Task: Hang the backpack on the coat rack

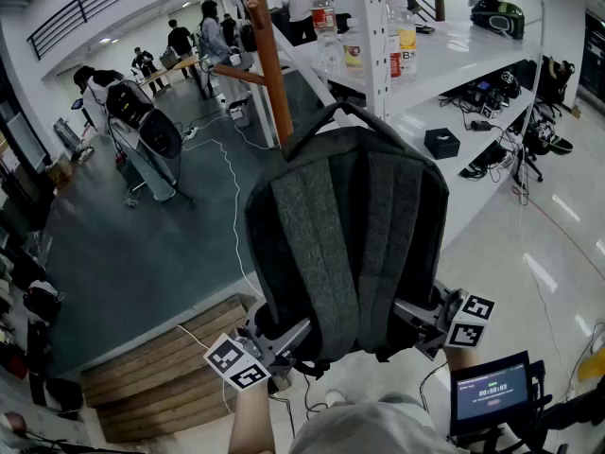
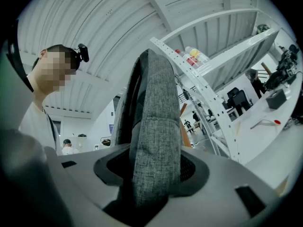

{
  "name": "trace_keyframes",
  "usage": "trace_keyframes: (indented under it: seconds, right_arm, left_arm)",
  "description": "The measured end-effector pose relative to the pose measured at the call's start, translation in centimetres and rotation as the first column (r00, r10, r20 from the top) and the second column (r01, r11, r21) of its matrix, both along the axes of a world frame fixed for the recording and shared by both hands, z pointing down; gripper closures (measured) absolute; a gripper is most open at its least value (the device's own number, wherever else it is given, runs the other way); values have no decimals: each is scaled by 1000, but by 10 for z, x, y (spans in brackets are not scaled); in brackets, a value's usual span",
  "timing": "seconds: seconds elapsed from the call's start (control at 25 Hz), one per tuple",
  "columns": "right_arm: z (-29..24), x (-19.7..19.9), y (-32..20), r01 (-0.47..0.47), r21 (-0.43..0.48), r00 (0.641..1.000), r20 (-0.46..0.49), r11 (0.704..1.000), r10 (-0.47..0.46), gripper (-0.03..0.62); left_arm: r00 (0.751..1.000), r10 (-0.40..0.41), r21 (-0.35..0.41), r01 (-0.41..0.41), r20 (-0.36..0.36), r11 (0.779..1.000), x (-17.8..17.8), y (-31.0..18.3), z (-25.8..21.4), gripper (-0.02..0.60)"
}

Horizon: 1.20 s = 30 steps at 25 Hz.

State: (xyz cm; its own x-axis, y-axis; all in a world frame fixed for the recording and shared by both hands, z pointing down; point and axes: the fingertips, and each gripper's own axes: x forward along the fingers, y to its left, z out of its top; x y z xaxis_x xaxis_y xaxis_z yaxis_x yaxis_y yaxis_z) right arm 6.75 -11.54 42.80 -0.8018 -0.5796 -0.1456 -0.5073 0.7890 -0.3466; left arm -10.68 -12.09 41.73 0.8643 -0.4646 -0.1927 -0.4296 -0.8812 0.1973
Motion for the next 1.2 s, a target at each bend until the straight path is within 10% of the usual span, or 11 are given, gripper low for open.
trace_keyframes:
  seconds: [0.44,1.2]
  right_arm:
    - [-85,-43,-86,122,88,992,-23,989,-121,379]
    - [-126,-38,-146,102,22,994,-29,995,-102,379]
  left_arm:
    - [989,-144,81,146,-22,986,-44,-64,-82,279]
    - [989,-142,6,142,-30,990,-39,-131,-122,279]
